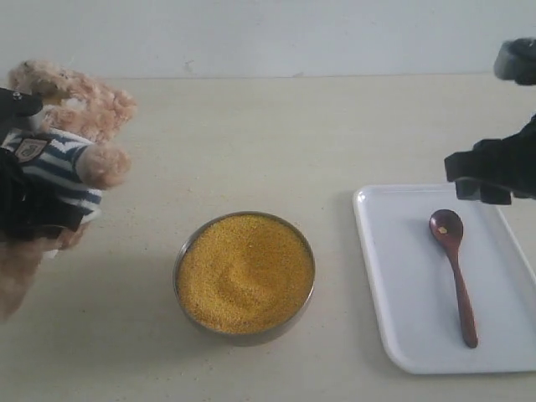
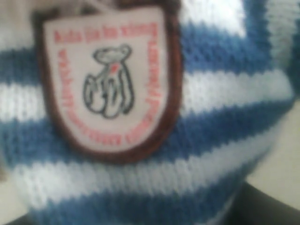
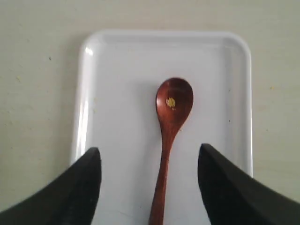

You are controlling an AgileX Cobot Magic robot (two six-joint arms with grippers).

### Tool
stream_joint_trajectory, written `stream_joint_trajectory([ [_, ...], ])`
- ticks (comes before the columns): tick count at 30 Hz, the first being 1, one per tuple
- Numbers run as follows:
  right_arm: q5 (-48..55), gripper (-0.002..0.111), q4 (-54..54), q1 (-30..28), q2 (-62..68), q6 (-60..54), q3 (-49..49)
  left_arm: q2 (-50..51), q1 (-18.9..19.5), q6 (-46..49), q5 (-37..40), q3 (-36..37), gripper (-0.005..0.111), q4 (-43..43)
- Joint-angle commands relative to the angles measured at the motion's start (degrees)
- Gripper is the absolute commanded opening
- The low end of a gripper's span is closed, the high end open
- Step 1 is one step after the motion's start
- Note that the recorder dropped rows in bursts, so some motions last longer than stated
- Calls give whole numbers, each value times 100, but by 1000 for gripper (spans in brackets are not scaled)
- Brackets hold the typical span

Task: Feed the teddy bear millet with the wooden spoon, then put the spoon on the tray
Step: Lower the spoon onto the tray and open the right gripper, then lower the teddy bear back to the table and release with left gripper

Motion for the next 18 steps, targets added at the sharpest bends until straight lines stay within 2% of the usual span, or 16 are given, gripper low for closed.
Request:
stream_joint_trajectory([
  [1,63,57,132,-40,-857,-43,-27,418,-24,-748,-534,-79,4,14],
  [11,195,57,188,-40,-2087,-43,-27,1237,-24,-1791,-774,-426,4,-48],
  [18,195,57,211,29,-2172,-43,-27,1617,-24,-1863,-795,-482,4,-492],
])
